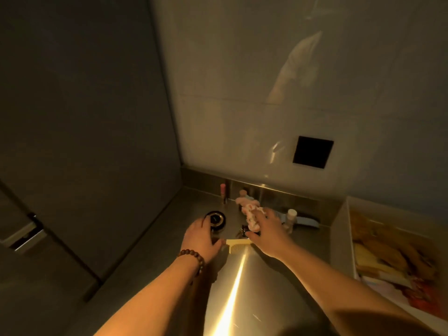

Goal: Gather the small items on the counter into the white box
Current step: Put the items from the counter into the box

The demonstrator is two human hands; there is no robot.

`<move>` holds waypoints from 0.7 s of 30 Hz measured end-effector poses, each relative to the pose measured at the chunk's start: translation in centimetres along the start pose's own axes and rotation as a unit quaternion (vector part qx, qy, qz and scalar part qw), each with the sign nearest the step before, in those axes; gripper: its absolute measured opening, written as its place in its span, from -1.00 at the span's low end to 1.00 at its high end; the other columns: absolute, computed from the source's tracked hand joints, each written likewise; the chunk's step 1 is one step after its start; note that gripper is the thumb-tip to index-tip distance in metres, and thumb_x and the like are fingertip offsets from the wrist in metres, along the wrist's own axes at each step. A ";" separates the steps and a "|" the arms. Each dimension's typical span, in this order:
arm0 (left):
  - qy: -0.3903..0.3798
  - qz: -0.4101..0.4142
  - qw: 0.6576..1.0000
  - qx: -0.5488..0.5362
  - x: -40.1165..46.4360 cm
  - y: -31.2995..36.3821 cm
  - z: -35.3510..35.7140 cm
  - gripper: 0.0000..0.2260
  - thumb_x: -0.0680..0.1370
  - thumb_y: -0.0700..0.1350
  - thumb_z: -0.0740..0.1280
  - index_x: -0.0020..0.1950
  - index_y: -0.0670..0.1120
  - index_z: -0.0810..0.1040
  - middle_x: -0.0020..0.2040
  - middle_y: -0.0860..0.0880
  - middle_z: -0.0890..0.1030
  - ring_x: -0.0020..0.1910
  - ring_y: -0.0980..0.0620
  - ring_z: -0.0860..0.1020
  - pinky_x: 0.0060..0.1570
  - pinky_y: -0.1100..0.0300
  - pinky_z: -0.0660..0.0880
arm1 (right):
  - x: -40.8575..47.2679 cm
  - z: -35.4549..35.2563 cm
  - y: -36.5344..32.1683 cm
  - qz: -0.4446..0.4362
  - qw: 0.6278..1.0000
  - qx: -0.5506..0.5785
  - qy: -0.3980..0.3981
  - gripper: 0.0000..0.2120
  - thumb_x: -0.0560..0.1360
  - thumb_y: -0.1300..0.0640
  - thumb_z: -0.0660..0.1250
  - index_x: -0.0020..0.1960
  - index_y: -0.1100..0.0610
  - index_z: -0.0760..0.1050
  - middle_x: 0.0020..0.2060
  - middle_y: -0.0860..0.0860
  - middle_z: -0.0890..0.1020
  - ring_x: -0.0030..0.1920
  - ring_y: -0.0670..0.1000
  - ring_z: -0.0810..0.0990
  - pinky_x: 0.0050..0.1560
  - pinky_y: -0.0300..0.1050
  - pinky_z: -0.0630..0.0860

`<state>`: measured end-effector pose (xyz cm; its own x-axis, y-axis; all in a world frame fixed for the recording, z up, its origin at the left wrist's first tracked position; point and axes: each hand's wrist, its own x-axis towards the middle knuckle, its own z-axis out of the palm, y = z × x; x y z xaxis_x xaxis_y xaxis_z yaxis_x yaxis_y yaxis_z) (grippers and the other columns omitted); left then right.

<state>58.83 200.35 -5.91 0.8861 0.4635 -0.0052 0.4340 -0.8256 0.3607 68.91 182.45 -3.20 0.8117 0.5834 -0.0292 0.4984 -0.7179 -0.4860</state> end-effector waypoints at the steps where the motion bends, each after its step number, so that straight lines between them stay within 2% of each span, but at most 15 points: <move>1: -0.007 0.001 1.000 -0.005 1.2 -0.8 0.2 -0.27 0.42 0.20 0.35 0.48 -0.04 0.17 0.45 -0.05 0.28 0.42 -0.04 0.24 0.41 0.07 0.17 | 1.2 0.5 -0.3 0.015 1.000 0.015 0.008 -0.35 0.46 -0.10 0.36 0.46 -0.12 0.15 0.46 0.03 0.18 0.42 0.14 0.24 0.30 0.04 0.38; 5: -0.037 0.002 0.999 -0.033 5.2 -3.4 1.5 -0.23 0.37 0.24 0.37 0.47 -0.04 0.19 0.42 -0.05 0.30 0.39 -0.03 0.27 0.39 0.10 0.22 | 5.8 2.6 -1.0 0.071 0.997 0.013 0.033 -0.18 0.42 -0.17 0.39 0.49 -0.25 -0.06 0.53 0.04 0.07 0.50 0.20 0.12 0.38 0.16 0.28; 8: -0.055 0.031 0.997 -0.049 7.4 -4.5 2.9 -0.19 0.35 0.25 0.38 0.47 -0.04 0.16 0.44 -0.04 0.28 0.40 -0.02 0.26 0.38 0.12 0.21 | 7.9 4.3 -0.9 0.104 0.994 -0.023 0.025 -0.15 0.44 -0.14 0.37 0.49 -0.29 -0.16 0.52 0.05 0.10 0.48 0.22 0.16 0.34 0.17 0.33; 11: -0.081 0.065 0.993 -0.060 9.0 -5.0 3.9 -0.16 0.35 0.23 0.40 0.49 -0.04 0.11 0.49 -0.04 0.20 0.44 -0.02 0.19 0.41 0.13 0.14 | 9.0 5.2 -0.2 0.115 0.990 -0.072 0.050 -0.24 0.51 -0.02 0.31 0.53 -0.17 -0.09 0.42 0.07 0.29 0.36 0.15 0.31 0.26 0.06 0.39; 15: -0.070 0.105 0.991 -0.055 10.5 -4.9 4.6 -0.29 0.38 0.22 0.38 0.43 -0.02 0.24 0.39 -0.01 0.35 0.36 0.01 0.29 0.36 0.15 0.22 | 9.4 5.0 0.1 0.113 0.988 -0.045 0.091 -0.48 0.59 -0.01 0.18 0.51 -0.07 0.12 0.32 0.06 0.40 0.29 0.11 0.36 0.23 0.02 0.37; 18: -0.056 0.094 0.992 -0.058 10.9 -4.4 4.6 -0.38 0.37 0.18 0.40 0.34 -0.02 0.33 0.28 0.01 0.42 0.28 0.03 0.32 0.27 0.19 0.28 | 9.0 4.2 -0.2 0.079 0.990 -0.027 0.118 -0.53 0.58 -0.03 0.19 0.47 -0.06 0.21 0.25 0.07 0.46 0.22 0.11 0.40 0.16 -0.01 0.39; 21: -0.048 0.075 0.992 -0.094 10.4 -3.2 4.1 -0.40 0.34 0.18 0.42 0.29 -0.04 0.37 0.21 -0.01 0.42 0.23 0.02 0.35 0.23 0.19 0.34 | 8.2 2.7 -0.8 0.044 0.989 0.026 0.138 -0.53 0.55 0.00 0.24 0.44 -0.05 0.27 0.21 0.06 0.48 0.19 0.09 0.42 0.11 -0.01 0.41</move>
<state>67.29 206.52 -10.91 0.9538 0.2995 -0.0242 0.2660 -0.8041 0.5316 74.30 188.87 -5.42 0.9070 0.3888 0.1618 0.4114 -0.7363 -0.5373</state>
